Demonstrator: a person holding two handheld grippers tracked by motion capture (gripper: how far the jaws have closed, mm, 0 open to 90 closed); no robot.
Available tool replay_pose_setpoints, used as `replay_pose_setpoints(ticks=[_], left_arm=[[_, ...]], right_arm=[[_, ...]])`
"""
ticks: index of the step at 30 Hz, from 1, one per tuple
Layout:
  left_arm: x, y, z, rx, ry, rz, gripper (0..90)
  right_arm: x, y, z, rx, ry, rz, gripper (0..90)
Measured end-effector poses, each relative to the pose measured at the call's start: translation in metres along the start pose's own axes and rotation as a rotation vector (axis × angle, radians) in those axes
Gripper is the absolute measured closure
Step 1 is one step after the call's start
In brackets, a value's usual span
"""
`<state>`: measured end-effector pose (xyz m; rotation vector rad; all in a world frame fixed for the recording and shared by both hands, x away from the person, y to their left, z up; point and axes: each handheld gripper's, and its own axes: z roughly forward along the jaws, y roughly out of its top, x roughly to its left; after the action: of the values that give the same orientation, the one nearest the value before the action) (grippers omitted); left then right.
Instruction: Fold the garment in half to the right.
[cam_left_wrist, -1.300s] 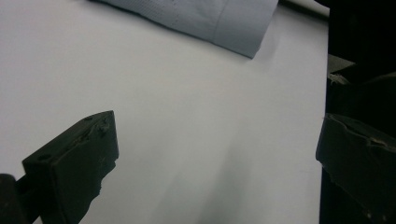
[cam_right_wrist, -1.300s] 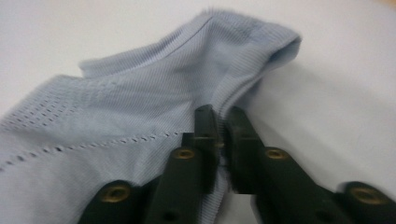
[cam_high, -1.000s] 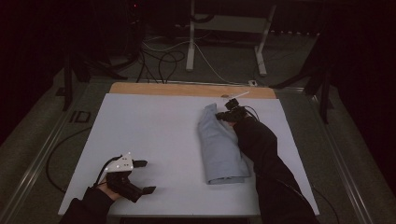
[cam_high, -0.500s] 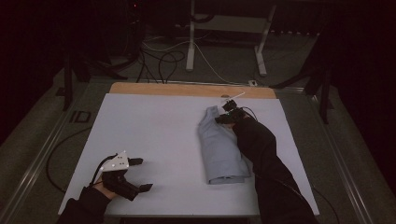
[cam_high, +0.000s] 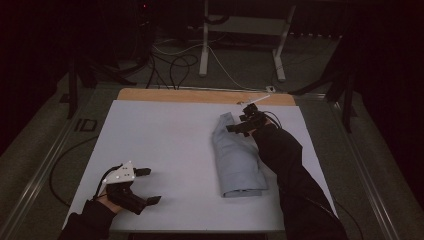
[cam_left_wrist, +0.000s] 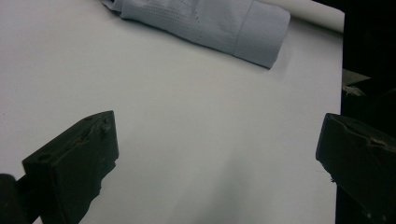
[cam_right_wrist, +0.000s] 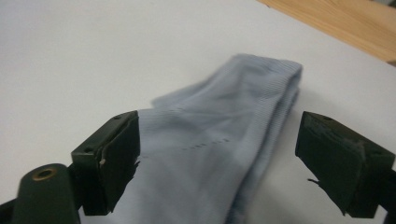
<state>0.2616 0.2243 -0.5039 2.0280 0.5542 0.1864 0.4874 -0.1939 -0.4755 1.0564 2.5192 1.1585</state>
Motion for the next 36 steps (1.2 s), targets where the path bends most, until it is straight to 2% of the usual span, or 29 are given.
replay_pose_setpoints(ticks=[4, 9, 12, 15, 17, 18, 19, 22, 23, 28, 32, 34, 36], left_arm=[[0.001, -0.002, -0.001, 0.013, 0.006, -0.002, 0.4], [0.002, -0.004, -0.001, 0.025, 0.002, -0.006, 0.4], [0.003, -0.005, -0.001, 0.025, 0.002, -0.010, 0.4], [0.003, -0.005, -0.001, 0.026, 0.002, -0.009, 0.4], [0.003, -0.005, -0.001, 0.025, 0.001, -0.009, 0.4], [0.003, -0.005, -0.001, 0.025, 0.001, -0.009, 0.4], [0.003, -0.005, -0.001, 0.022, -0.002, -0.008, 0.4], [0.003, -0.004, -0.002, 0.016, 0.000, -0.010, 0.4], [0.003, -0.004, -0.002, 0.017, -0.001, -0.008, 0.4], [0.003, -0.005, -0.002, 0.017, -0.004, -0.010, 0.4], [0.003, -0.005, -0.002, 0.018, -0.008, -0.009, 0.4], [0.003, -0.005, -0.002, 0.020, -0.009, -0.006, 0.4], [0.003, -0.005, -0.002, 0.021, -0.009, -0.007, 0.4]], right_arm=[[0.013, 0.001, -0.011, -0.020, 0.019, -0.037, 14.5], [0.035, -0.002, -0.029, -0.045, 0.080, -0.080, 14.6], [0.047, -0.007, -0.037, -0.052, 0.097, -0.107, 15.0], [0.061, -0.016, -0.047, -0.071, 0.104, -0.141, 23.9], [0.068, -0.022, -0.052, -0.083, 0.121, -0.149, 29.4], [0.068, -0.022, -0.052, -0.083, 0.121, -0.149, 29.4], [0.075, -0.029, -0.057, -0.092, 0.130, -0.170, 35.2], [0.083, -0.037, -0.062, -0.094, 0.156, -0.193, 44.2], [0.086, -0.041, -0.064, -0.093, 0.160, -0.203, 53.0], [0.099, -0.057, -0.066, -0.053, 0.194, -0.245, 65.6], [0.106, -0.067, -0.069, -0.035, 0.200, -0.267, 87.9], [0.109, -0.072, -0.069, -0.007, 0.204, -0.296, 89.9], [0.113, -0.078, -0.069, 0.010, 0.230, -0.328, 90.0]])
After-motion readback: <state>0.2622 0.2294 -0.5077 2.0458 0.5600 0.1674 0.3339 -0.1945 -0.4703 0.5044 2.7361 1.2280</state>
